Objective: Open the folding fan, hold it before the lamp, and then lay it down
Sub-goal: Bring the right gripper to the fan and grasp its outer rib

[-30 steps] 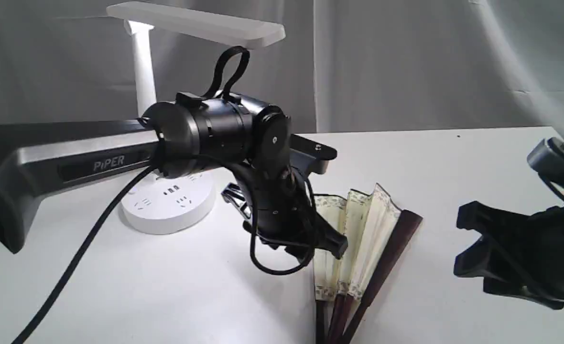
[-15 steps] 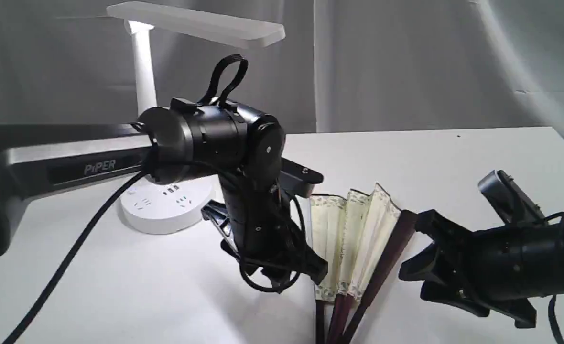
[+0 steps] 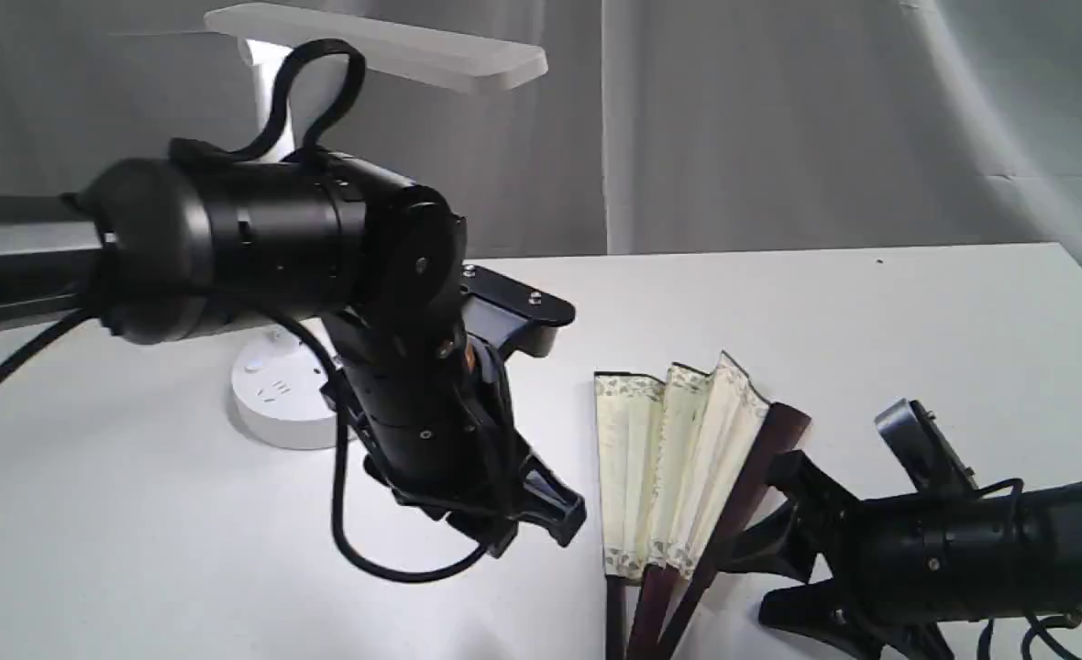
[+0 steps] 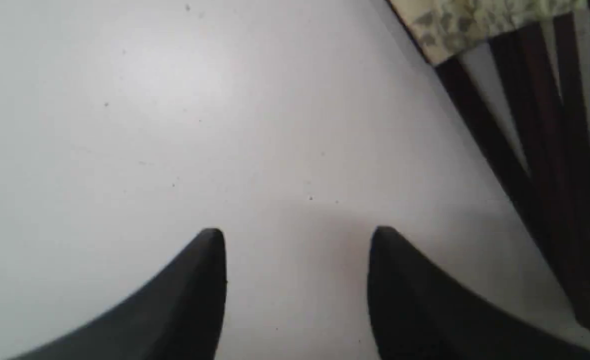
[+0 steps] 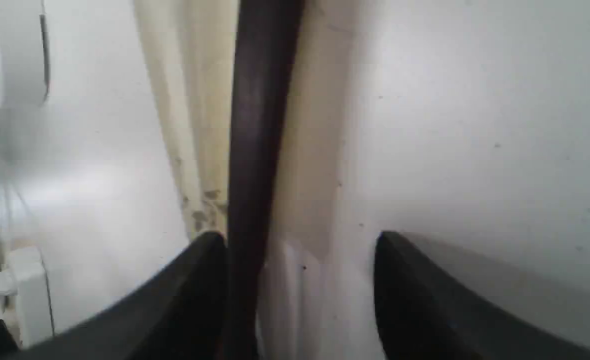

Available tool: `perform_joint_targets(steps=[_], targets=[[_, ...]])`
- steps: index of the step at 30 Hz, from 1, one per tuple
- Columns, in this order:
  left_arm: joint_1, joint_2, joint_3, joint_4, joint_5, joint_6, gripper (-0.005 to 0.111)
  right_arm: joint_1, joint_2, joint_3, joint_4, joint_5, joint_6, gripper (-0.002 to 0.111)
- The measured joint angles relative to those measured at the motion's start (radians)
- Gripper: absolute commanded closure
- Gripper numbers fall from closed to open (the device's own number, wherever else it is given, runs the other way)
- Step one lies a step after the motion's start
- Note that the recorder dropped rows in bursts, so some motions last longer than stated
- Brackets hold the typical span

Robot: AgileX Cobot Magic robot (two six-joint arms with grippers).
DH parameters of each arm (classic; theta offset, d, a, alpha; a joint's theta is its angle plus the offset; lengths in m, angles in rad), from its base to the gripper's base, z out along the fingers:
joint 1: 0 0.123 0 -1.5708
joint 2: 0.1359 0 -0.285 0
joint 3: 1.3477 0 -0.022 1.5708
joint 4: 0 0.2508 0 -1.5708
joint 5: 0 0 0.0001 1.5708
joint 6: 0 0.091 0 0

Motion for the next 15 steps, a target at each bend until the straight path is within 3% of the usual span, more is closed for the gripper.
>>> perform_joint_targets(steps=[15], targets=[[0.000,-0.301,0.344,-0.010,-0.135,-0.067,0.064,0.000,0.035,-0.073,0.007,-0.007,0.003,0.059]])
